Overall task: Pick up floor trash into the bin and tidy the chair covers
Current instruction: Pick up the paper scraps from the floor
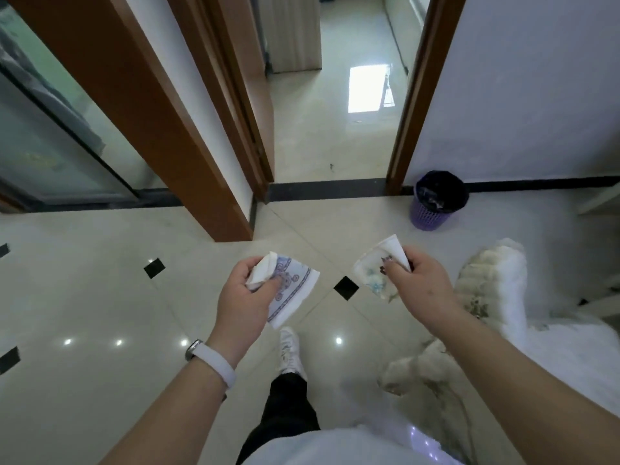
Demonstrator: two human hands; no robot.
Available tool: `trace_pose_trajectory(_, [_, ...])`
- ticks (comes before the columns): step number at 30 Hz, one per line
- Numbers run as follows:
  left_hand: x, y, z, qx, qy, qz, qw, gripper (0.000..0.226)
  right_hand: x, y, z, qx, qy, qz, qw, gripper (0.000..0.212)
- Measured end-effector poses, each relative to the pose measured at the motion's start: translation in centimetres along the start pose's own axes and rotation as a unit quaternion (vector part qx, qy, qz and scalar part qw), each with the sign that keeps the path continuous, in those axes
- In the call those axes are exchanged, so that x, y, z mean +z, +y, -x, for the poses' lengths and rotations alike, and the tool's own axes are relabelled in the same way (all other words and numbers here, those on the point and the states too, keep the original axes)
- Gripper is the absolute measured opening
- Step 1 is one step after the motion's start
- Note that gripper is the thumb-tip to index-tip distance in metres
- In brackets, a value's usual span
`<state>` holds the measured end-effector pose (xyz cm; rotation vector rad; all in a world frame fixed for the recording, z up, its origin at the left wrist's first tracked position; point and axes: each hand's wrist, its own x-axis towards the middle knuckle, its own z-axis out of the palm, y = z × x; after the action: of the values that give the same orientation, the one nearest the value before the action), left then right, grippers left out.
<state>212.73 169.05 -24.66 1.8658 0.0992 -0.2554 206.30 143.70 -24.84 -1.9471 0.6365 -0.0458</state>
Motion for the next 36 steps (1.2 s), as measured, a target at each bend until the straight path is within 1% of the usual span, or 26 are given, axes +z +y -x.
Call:
trace_pose_trajectory(6, [1.2, 2.5, -13.5, 0.020, -0.086, 0.017, 0.996, 0.028, 1.2, -4.7, -8.6, 0.034, 0.066, 0.008, 0.997, 0.016])
trace_pose_trajectory(9, [1.8, 4.8, -19.6, 0.022, -0.128, 0.033, 0.991, 0.026, 1.3, -7.2, -12.0, 0.047, 0.093, 0.048, 0.993, 0.014])
trace_pose_trajectory(11, [2.7, 6.6, -23.5, 0.045, -0.159, 0.023, 0.986, 0.026, 1.0, -8.7, -14.4, 0.054, 0.127, 0.039, 0.990, 0.014])
trace_pose_trajectory(14, [4.2, 8.2, -27.6, 0.053, -0.185, 0.000, 0.981, 0.028, 0.9, -9.1, -16.8, 0.077, 0.163, 0.030, 0.983, 0.013])
trace_pose_trajectory(17, [6.6, 9.2, -30.7, 0.060, -0.215, -0.001, 0.975, 0.027, 0.3, -8.5, -18.9, 0.105, 0.175, 0.021, 0.979, 0.011])
trace_pose_trajectory(20, [9.8, 9.6, -33.1, 0.053, -0.250, -0.028, 0.966, 0.024, -1.1, -7.2, -21.9, 0.134, 0.203, 0.009, 0.970, 0.011])
trace_pose_trajectory(24, [14.8, 10.8, -36.7, 0.033, -0.279, -0.039, 0.959, 0.026, -3.4, -5.0, -27.1, 0.145, 0.221, -0.020, 0.964, 0.011])
trace_pose_trajectory(30, [23.1, 15.9, -41.2, 0.033, -0.279, -0.072, 0.957, 0.027, -8.5, -3.3, -36.3, 0.158, 0.219, -0.087, 0.959, 0.010])
trace_pose_trajectory(34, [29.7, 20.4, -44.2, 0.052, -0.274, -0.075, 0.957, 0.028, -13.9, -2.9, -40.9, 0.158, 0.213, -0.073, 0.961, 0.013])
trace_pose_trajectory(36, [33.3, 22.2, -45.0, 0.066, -0.285, -0.074, 0.953, 0.028, -17.0, -2.4, -42.8, 0.157, 0.227, -0.058, 0.960, 0.014])
